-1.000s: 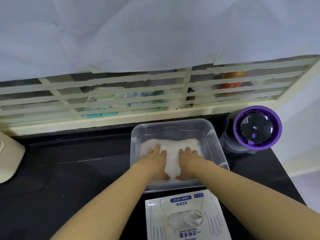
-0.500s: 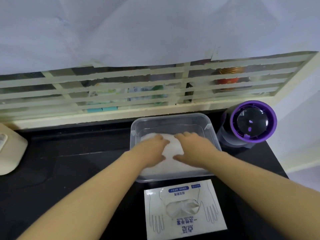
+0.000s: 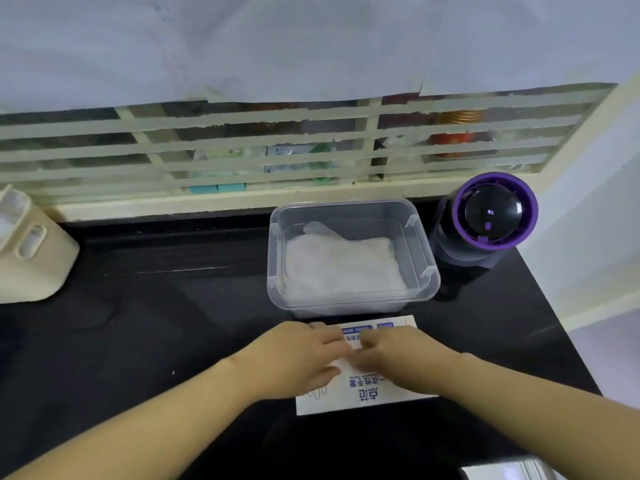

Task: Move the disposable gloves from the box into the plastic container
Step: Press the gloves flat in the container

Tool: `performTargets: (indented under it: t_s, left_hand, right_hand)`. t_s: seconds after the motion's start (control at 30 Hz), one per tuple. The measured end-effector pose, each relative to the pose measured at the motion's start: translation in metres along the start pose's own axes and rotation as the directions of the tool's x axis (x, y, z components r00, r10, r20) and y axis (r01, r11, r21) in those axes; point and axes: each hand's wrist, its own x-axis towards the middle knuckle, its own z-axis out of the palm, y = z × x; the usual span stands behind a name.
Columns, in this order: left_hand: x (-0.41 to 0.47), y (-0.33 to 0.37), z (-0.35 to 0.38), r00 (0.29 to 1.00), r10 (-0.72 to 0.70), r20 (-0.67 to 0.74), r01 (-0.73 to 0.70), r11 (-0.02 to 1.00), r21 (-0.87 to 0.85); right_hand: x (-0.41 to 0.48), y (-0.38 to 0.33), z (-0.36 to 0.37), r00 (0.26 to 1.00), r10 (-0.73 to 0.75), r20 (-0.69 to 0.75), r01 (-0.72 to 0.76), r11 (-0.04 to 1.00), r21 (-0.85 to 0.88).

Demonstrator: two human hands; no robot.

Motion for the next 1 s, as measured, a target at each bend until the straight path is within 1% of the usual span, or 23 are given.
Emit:
performTargets:
  t_s: [0.07, 0.1, 0.17, 0.3, 0.43, 0.53, 0.63, 0.7, 0.8, 0.87, 0.93, 1.0]
  left_hand:
    - [-0.002, 0.0, 0.008, 0.977, -0.153, 0.15, 0.154, 0.988, 0.003]
    - [-0.002, 0.0, 0.01, 0.965, -0.184, 0.186, 0.184, 0.983, 0.016]
    - [-0.002, 0.001, 0.013, 0.965, -0.192, 0.179, 0.192, 0.981, 0.021]
    - [-0.003, 0.0, 0.017, 0.944, -0.223, 0.243, 0.22, 0.975, 0.038]
    - [-0.001, -0.001, 0.017, 0.937, -0.226, 0.265, 0.218, 0.974, 0.06]
    - [-0.001, 0.0, 0.017, 0.935, -0.232, 0.268, 0.225, 0.973, 0.055]
    - [-0.002, 0.0, 0.017, 0.937, -0.232, 0.263, 0.227, 0.973, 0.051]
    - [-0.002, 0.001, 0.018, 0.936, -0.235, 0.261, 0.23, 0.972, 0.05]
    - [-0.003, 0.0, 0.02, 0.937, -0.239, 0.255, 0.234, 0.971, 0.05]
    - [-0.003, -0.001, 0.022, 0.937, -0.24, 0.255, 0.234, 0.971, 0.057]
    - [-0.002, 0.0, 0.021, 0.934, -0.245, 0.259, 0.237, 0.97, 0.061]
    - [-0.002, 0.001, 0.019, 0.931, -0.25, 0.265, 0.243, 0.968, 0.059]
  right_hand:
    - [0.004, -0.001, 0.001, 1.0, -0.006, -0.028, 0.006, 1.0, -0.003]
    - [0.007, -0.001, 0.001, 0.998, -0.018, -0.056, 0.019, 1.0, 0.013]
    - [0.011, -0.003, 0.0, 0.995, -0.03, -0.095, 0.034, 0.998, 0.045]
    - [0.015, -0.004, -0.001, 0.993, -0.007, -0.114, 0.014, 0.998, 0.062]
    - [0.003, -0.007, -0.011, 0.994, -0.01, -0.111, 0.018, 0.997, 0.071]
    - [-0.005, -0.008, -0.021, 0.992, -0.024, -0.128, 0.029, 0.999, 0.036]
    - [-0.005, -0.011, -0.019, 0.98, 0.057, -0.191, -0.054, 0.998, 0.021]
    - [-0.005, -0.013, -0.013, 0.965, 0.117, -0.234, -0.102, 0.992, 0.075]
    - [-0.004, -0.018, -0.005, 0.96, 0.104, -0.262, -0.064, 0.986, 0.156]
    - [0.0, -0.023, -0.001, 0.957, 0.076, -0.282, -0.037, 0.989, 0.14]
    - [0.006, -0.023, 0.003, 0.943, 0.073, -0.324, -0.038, 0.993, 0.113]
    - [0.007, -0.021, 0.002, 0.942, 0.076, -0.326, -0.047, 0.994, 0.098]
